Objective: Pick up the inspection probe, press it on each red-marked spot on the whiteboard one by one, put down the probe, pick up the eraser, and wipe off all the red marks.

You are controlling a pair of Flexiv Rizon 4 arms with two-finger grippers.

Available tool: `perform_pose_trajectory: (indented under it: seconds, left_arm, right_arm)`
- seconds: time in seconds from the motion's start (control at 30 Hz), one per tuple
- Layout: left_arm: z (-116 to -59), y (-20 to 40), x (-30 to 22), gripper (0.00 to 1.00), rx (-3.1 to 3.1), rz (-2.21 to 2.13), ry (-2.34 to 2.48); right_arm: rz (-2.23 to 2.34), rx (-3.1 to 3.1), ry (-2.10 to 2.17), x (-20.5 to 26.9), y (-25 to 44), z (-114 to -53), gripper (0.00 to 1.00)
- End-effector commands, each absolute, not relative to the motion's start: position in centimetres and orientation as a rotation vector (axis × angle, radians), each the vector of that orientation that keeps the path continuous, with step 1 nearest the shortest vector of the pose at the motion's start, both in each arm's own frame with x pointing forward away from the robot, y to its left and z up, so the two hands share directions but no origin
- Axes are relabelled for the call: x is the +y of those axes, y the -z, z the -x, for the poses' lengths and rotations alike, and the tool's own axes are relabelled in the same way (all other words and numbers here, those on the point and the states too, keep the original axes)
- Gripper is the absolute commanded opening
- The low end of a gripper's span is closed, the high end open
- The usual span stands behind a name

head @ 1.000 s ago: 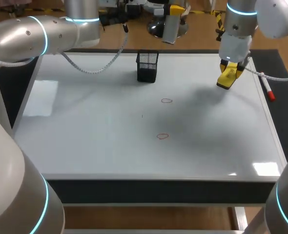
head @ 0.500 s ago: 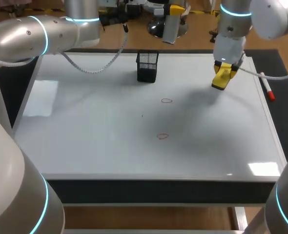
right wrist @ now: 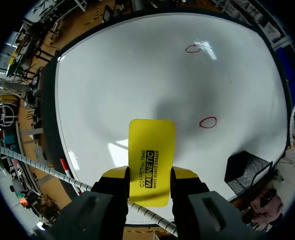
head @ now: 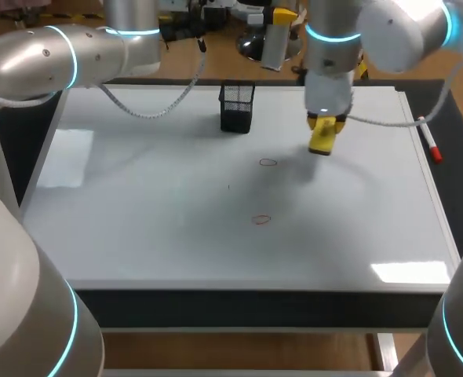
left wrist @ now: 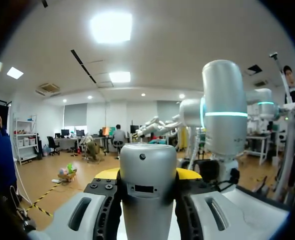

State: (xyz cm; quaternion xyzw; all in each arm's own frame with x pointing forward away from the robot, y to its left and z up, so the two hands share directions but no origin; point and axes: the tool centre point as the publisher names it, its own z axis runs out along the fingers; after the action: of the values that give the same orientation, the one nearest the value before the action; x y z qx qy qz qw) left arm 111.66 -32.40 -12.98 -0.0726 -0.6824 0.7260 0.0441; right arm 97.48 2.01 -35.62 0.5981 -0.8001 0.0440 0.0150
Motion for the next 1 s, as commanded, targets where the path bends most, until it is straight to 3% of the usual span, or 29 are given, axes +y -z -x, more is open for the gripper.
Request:
perform_pose_trajectory:
  seconds: [0.03,0.6,1.0]
  left_arm:
    - [-111.8,12.9,-32.4,0.00,-2.084,0.223,-2.216]
    - [-111.8,12.9,-32.4,0.00,-2.084,0.223,-2.216]
    - [-111.8,12.9,-32.4,0.00,-2.084,0.223,-2.216]
  right_arm:
    - [-1.883,-2.425,-0.176,4.5,36.0,-97.0,0.00]
    - [-2.151,-2.206,-0.105,12.8,38.9,-96.6,0.00]
    - [-2.224,-2.168,-0.066,16.0,40.2,-96.2,0.00]
